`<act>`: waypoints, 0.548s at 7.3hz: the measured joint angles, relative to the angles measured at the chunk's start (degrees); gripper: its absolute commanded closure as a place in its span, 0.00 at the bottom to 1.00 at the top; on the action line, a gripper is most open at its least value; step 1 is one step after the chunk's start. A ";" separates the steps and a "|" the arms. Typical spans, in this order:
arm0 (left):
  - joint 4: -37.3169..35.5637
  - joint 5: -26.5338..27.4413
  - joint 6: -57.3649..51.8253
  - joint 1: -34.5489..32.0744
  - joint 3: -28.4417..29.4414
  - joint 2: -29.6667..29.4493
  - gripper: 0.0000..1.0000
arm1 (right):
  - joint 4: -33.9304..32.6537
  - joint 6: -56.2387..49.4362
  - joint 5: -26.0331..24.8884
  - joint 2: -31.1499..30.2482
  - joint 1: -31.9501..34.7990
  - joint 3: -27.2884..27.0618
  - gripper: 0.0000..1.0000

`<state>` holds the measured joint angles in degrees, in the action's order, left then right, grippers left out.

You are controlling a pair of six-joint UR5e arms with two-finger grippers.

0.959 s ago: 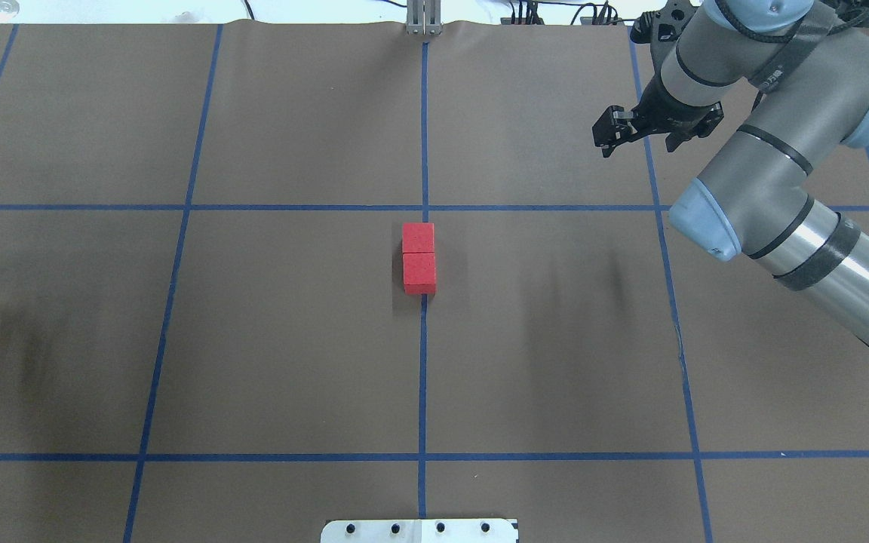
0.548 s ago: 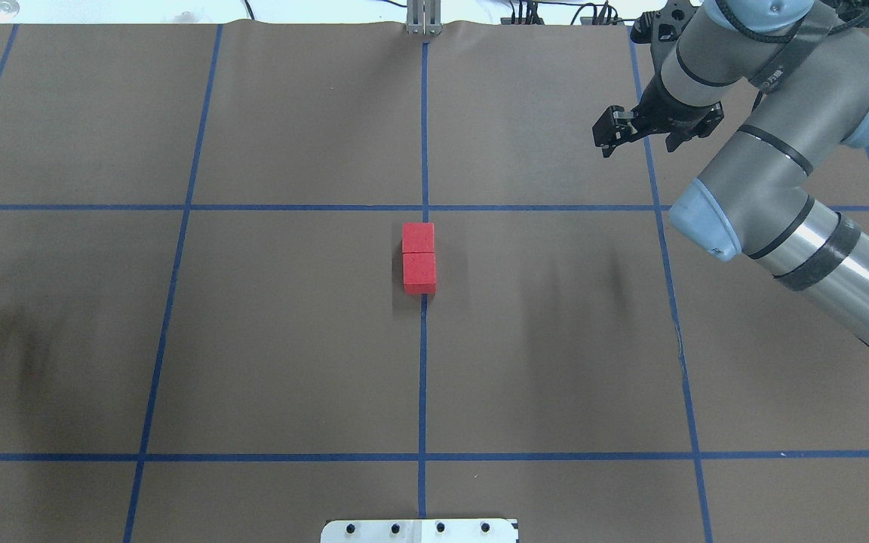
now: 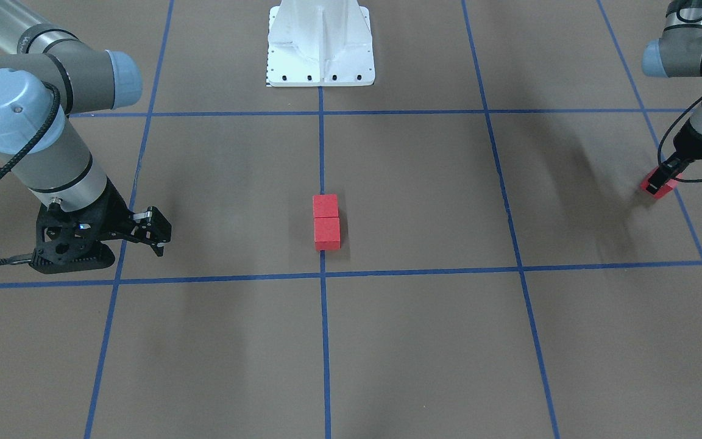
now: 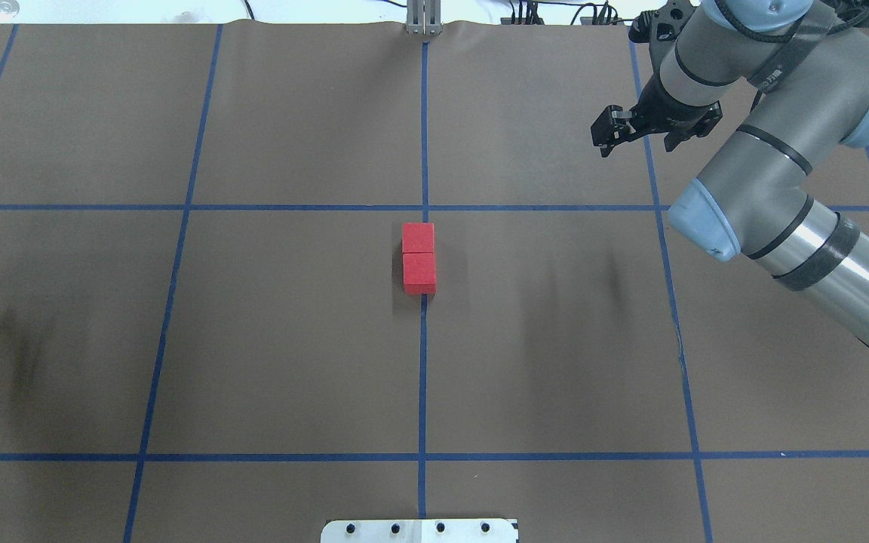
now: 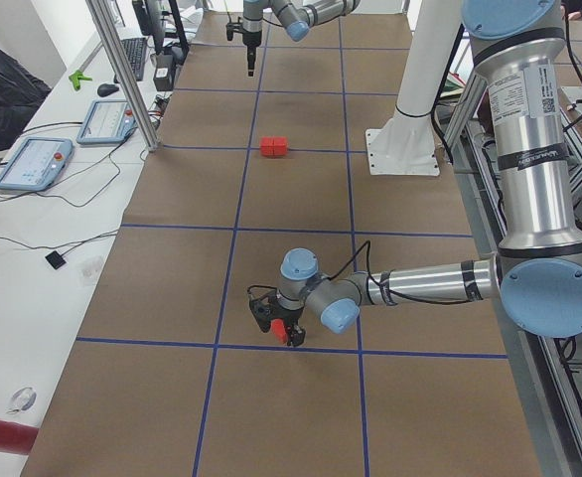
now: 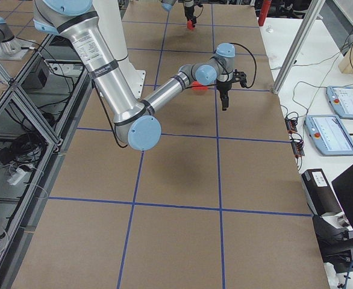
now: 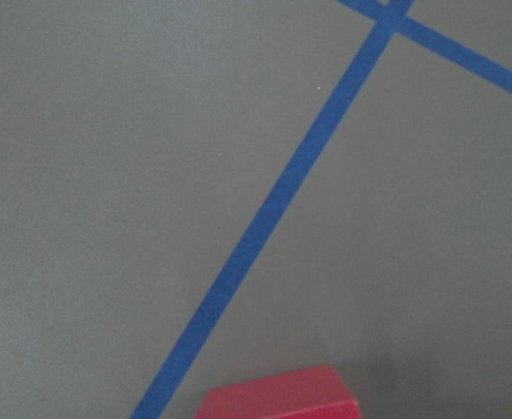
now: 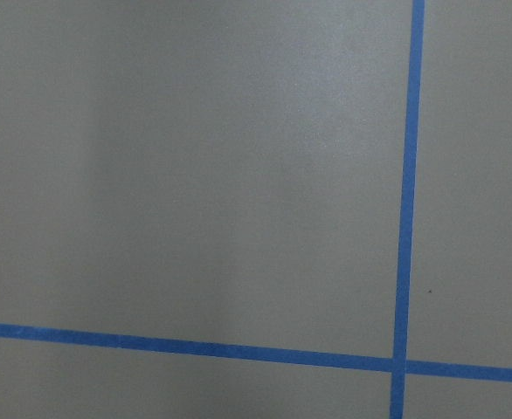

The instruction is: Form red blocks into L shape at center

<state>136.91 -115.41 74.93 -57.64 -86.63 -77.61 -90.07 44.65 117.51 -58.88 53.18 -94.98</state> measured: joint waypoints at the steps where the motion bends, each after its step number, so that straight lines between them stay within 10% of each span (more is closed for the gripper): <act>1: 0.09 0.11 0.11 -0.01 0.06 0.07 0.17 | -0.01 0.02 -0.02 0.04 0.00 -0.02 0.01; 2: 0.15 0.16 0.17 -0.01 0.13 0.10 0.17 | -0.02 0.08 -0.06 0.14 0.00 -0.03 0.01; 4: 0.20 0.11 0.31 -0.05 0.26 -0.07 0.98 | 0.01 0.18 -0.08 0.37 -0.01 -0.08 0.01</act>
<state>137.10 -115.30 75.25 -57.69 -86.36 -77.67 -90.05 44.83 117.43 -58.51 53.17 -95.07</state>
